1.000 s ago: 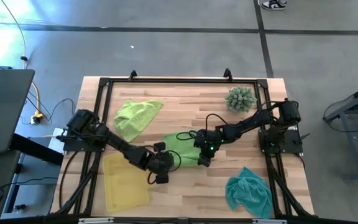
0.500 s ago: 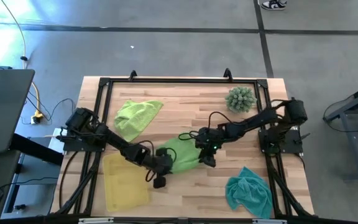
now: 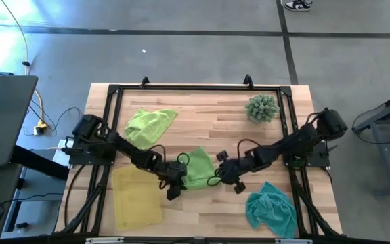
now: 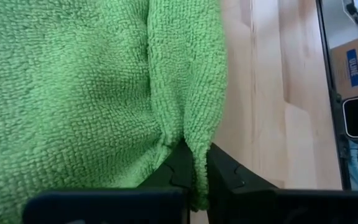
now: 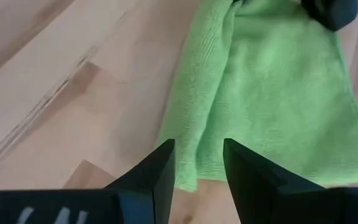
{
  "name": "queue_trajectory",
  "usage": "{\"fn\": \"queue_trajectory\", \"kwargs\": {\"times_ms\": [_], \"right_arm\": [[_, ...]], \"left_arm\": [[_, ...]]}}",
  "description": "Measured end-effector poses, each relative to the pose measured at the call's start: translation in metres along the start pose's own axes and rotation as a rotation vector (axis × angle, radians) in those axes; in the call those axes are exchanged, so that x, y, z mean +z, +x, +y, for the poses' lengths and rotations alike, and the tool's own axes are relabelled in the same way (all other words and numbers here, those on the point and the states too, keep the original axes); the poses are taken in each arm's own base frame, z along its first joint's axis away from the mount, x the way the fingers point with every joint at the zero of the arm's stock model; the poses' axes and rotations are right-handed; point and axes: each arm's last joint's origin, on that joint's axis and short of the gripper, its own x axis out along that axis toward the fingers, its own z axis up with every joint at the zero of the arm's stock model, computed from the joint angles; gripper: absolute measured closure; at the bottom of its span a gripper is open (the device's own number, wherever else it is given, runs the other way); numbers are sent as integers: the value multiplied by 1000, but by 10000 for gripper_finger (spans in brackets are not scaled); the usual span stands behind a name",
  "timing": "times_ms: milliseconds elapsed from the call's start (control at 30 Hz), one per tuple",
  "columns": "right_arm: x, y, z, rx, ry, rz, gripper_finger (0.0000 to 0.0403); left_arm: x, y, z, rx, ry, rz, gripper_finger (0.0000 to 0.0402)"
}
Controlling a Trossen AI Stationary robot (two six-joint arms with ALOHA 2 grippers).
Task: Roll microfiber towels into tight, uniform cylinder then place into a basket
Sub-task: Roll the green microfiber towel
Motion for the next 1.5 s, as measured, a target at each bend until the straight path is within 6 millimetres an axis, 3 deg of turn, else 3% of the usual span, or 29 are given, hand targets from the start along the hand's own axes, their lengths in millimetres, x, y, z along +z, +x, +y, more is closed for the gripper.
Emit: {"fn": "queue_trajectory", "kwargs": {"times_ms": [300, 633, 867, 1100, 1500], "right_arm": [[2, 8, 25, 12, -18, 17, 274], [2, 7, 29, -37, 89, 31, 274], [3, 8, 40, -1, 66, 23, 274], [-10, 19, 32, -113, 70, 81, 274], [-8, 20, 21, -167, 22, 50, 274]], "left_arm": [[0, 0, 3, 12, -9, 7, 390], [0, 0, 3, 17, -11, 4, 389], [0, 0, 3, 20, -11, 3, 388], [0, 0, 3, 20, -11, -1, 388], [0, 0, 4, 20, -10, -4, 387]]}}
